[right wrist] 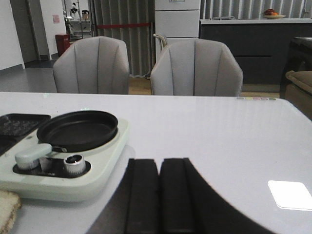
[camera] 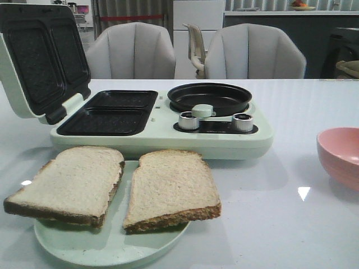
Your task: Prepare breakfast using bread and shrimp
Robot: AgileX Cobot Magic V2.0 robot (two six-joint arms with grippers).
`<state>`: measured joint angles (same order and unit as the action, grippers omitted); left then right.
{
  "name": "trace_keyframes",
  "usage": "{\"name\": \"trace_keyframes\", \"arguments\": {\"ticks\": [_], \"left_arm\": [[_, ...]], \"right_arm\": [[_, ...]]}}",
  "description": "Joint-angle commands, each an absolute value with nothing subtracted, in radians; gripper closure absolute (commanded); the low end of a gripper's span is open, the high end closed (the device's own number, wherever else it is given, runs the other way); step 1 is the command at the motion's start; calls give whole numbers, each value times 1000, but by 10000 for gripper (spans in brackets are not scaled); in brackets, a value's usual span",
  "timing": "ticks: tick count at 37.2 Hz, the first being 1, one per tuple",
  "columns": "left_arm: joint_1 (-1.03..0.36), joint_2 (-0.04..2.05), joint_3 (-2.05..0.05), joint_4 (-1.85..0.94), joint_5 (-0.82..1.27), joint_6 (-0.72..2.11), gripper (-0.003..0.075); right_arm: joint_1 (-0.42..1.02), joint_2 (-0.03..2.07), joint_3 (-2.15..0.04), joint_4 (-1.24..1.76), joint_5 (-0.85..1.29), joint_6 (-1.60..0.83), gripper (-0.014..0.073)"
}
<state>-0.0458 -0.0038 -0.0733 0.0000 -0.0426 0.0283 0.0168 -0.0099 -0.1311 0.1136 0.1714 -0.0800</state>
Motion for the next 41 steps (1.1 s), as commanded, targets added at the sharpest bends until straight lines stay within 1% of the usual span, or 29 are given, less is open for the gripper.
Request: {"name": "trace_keyframes", "arguments": {"ticks": [1,4,13,17,24,31,41], "left_arm": [[-46,-18,-197,0,-128,23,619],[-46,2,-289,0,-62,23,619],[-46,174,-574,0,286,23,619],[-46,262,-641,0,398,23,619],[-46,381,-649,0,494,23,619],[-46,464,-649,-6,617,23,619],[-46,538,-649,-8,624,23,619]], "right_arm": [[11,-24,-271,118,167,-88,560],[11,0,-343,109,208,-88,560],[11,173,-553,95,354,-88,560],[11,274,-608,95,429,-88,560],[11,423,-599,95,490,-88,560],[11,543,-567,94,506,-88,560],[11,668,-554,94,524,-88,558]]}}
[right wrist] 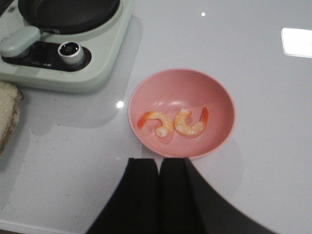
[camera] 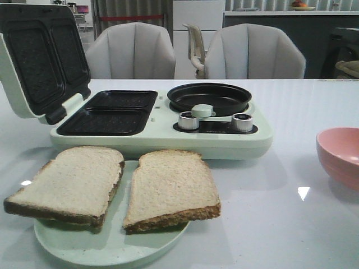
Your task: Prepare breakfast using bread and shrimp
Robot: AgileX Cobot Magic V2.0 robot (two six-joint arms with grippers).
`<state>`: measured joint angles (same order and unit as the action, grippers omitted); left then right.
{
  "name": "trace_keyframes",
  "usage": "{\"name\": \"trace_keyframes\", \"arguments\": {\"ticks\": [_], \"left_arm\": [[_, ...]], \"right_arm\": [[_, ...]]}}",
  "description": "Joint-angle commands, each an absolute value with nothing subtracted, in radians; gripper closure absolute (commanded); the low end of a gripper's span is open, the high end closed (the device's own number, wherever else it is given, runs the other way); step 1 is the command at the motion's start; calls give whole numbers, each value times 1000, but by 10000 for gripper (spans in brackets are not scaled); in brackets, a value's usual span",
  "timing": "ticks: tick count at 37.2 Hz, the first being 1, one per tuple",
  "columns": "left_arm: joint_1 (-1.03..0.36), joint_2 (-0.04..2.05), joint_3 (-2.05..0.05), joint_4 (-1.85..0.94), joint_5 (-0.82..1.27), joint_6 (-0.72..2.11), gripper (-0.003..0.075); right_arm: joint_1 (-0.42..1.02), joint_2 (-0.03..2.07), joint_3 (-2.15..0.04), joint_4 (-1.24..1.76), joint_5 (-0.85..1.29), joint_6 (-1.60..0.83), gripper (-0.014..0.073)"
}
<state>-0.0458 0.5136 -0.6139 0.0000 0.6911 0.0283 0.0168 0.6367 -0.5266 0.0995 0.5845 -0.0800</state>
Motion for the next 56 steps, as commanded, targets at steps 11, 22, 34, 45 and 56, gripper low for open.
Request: {"name": "trace_keyframes", "arguments": {"ticks": [11,22,34,45,56], "left_arm": [[-46,554,-644,-8,621,23,237],[-83,554,-588,-17,596,34,179],[-416,602,-564,-7,591,338,213],[-699,823,-564,312,593,395,213],[-747,1162,-564,531,422,395,213]], "right_arm": [[11,683,-554,95,523,-88,233],[11,683,-554,95,524,-88,89],[11,683,-554,95,524,-88,89],[11,683,-554,95,524,-88,89],[11,683,-554,95,524,-88,89]]}}
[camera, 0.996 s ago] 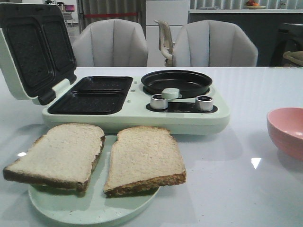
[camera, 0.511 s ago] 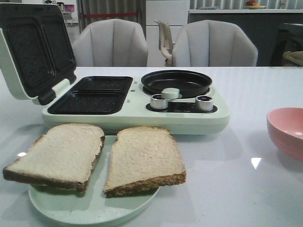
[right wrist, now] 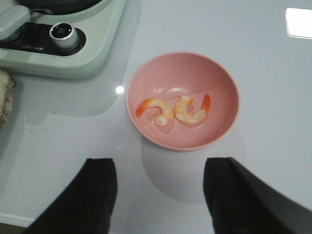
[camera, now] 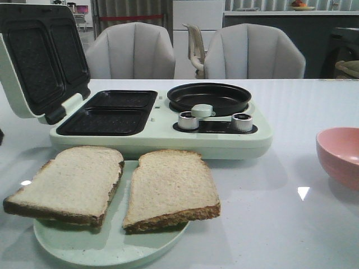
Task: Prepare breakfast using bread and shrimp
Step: 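Grasp the nearer bread slice on the plate with the left gripper, then lift the bread slice and lay it on the sandwich press plate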
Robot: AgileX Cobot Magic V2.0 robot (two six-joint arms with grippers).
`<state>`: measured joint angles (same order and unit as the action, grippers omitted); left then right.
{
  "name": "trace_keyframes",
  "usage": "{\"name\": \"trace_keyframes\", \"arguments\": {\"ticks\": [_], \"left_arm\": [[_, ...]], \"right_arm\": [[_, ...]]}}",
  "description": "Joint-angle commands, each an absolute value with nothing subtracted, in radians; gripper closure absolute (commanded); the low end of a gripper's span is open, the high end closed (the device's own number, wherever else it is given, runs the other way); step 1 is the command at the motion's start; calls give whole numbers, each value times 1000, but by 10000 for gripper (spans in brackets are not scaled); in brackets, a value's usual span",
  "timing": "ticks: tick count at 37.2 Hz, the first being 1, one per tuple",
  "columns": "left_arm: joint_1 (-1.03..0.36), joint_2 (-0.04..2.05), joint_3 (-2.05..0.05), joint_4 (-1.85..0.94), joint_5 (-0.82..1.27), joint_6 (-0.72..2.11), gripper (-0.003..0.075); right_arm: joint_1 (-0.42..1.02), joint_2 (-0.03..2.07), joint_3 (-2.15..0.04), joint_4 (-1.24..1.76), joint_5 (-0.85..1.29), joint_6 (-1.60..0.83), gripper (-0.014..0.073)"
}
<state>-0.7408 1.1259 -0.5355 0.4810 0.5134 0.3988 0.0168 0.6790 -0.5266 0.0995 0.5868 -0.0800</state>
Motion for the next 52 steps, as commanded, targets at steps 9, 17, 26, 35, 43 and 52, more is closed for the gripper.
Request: {"name": "trace_keyframes", "arguments": {"ticks": [9,17,26,35,43,52], "left_arm": [[-747,1361,-582,695,364,386,213],[-730,1450,-599,799,357,259,213],[-730,1454,-600,899,365,149,337],[-730,1454,-600,899,387,149,524],[-732,1450,-600,854,387,149,621],[-895,1274,-621,783,603,149,621]], "right_arm": [[11,683,-554,95,524,-88,89],[11,683,-554,95,524,-88,89],[11,683,-554,95,524,-88,89],[11,683,-554,95,524,-88,89],[11,683,-554,95,524,-88,89],[11,683,-554,95,524,-88,89]]}}
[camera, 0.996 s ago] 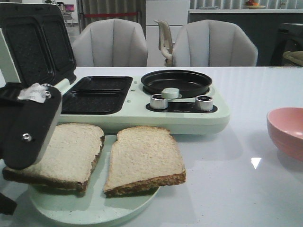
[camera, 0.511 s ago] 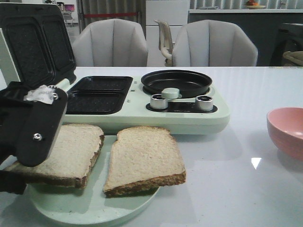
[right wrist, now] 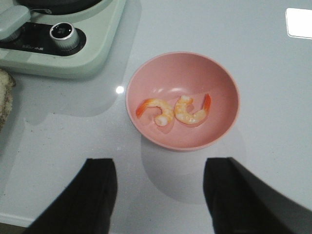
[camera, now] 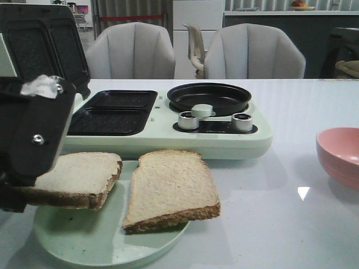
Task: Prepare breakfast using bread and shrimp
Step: 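Lift the bread slice and lay it on the sandwich press plate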
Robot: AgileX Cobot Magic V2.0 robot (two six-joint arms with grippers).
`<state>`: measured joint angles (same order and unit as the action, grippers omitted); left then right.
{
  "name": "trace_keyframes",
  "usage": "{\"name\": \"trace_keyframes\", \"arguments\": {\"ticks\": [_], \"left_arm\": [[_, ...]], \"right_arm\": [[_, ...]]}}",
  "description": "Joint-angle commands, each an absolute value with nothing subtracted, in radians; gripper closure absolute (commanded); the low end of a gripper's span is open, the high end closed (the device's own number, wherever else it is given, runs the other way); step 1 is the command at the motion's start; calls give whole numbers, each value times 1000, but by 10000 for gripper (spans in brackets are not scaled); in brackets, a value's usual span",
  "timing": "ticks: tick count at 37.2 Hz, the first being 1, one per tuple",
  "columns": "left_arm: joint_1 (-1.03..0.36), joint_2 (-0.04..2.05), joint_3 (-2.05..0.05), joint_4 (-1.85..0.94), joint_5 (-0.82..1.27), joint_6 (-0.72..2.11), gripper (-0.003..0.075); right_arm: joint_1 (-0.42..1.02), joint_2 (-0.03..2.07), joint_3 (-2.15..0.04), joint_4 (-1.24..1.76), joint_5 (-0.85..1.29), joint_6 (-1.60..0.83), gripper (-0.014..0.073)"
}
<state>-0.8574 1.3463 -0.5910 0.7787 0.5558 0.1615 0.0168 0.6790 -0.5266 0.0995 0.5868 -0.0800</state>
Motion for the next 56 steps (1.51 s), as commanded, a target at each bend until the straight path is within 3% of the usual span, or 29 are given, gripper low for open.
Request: {"name": "trace_keyframes", "arguments": {"ticks": [1,8,13,20,24,38,41,46,47,56], "left_arm": [[-911,1243,-623,783,625,149,621],[-940,1088,-726,849,636,147,621],[-848,1135,-801,1085,537,145,621],[-610,1367,-946,1143,266,145,621],[-522,1535,-1087,1143,227,145,621],[-409,1952,-1428,1195,182,145,612],[-397,1984,-1439,1198,175,145,512],[-395,1989,-1439,1181,174,145,196],[-395,1989,-1439,1175,175,145,162],[-431,1833,-1439,853,273,145,150]], "right_arm": [[11,683,-554,95,524,-88,89],[11,683,-554,95,524,-88,89],[11,683,-554,95,524,-88,89],[11,683,-554,95,524,-88,89],[11,683,-554,95,524,-88,89],[11,683,-554,95,524,-88,89],[11,683,-554,95,524,-88,89],[11,683,-554,95,524,-88,89],[11,683,-554,95,524,-88,89],[11,683,-554,95,524,-88,89]]}}
